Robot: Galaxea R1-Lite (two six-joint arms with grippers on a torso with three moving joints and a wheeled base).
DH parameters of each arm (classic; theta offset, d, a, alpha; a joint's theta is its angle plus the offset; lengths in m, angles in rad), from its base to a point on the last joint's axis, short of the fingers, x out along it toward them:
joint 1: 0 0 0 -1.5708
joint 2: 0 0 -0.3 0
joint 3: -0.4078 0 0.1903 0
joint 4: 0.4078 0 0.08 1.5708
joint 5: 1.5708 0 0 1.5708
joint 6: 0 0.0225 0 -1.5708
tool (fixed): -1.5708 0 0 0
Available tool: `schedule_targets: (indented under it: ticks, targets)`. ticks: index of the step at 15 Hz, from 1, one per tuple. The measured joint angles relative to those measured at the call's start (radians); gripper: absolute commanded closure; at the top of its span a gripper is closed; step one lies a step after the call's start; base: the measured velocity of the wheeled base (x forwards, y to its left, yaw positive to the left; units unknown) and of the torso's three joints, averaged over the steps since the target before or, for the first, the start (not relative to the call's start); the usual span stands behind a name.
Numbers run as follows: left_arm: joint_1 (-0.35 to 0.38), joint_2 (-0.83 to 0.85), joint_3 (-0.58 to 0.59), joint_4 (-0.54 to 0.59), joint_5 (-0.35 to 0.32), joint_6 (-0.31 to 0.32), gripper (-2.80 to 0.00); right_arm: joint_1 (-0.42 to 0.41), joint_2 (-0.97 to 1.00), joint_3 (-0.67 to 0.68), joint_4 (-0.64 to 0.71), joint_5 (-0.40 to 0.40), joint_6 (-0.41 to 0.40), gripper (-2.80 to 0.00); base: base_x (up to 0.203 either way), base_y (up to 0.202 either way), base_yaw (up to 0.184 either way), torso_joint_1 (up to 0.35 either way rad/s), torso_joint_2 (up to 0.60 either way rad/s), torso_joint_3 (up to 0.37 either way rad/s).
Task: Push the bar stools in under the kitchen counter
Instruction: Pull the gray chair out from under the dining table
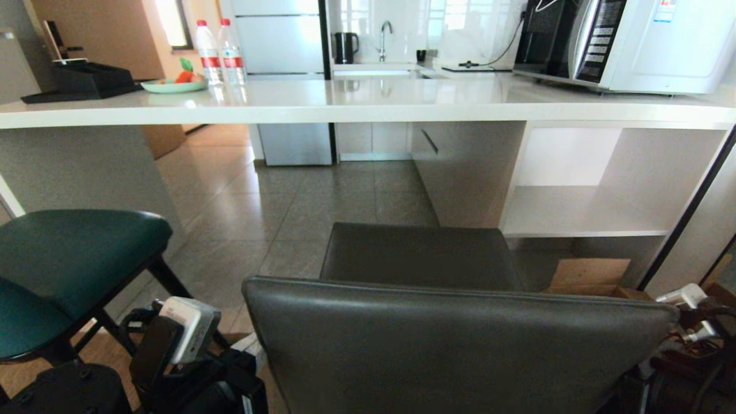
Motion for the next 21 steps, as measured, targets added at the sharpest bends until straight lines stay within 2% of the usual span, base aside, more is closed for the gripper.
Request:
schedule_targets:
  ticks: [7, 11, 15, 21]
  targets:
    - [0.035, 0.005, 0.0, -0.004, 0.003, -0.002, 0.0, 0.006, -0.001, -0.016, 0.005, -0.026, 0.003, 0.0, 0.0, 0.0, 0.0, 0.0, 0.0, 0.0]
    - [0.052, 0.026, -0.012, -0.007, 0.013, 0.001, 0.0, 0.003, -0.005, -0.007, -0.002, -0.024, 0.041, 0.0, 0.0, 0.0, 0.0, 0.0, 0.0, 0.0]
    - [0.067, 0.084, -0.074, -0.002, 0.026, 0.003, 0.0, -0.002, 0.011, -0.035, -0.002, -0.023, 0.066, 0.0, 0.0, 0.0, 0.0, 0.0, 0.0, 0.0]
    - [0.071, 0.163, -0.096, -0.119, 0.031, 0.019, 0.0, 0.006, 0.129, -0.13, -0.007, -0.028, 0.039, 0.0, 0.0, 0.0, 0.0, 0.0, 0.0, 0.0]
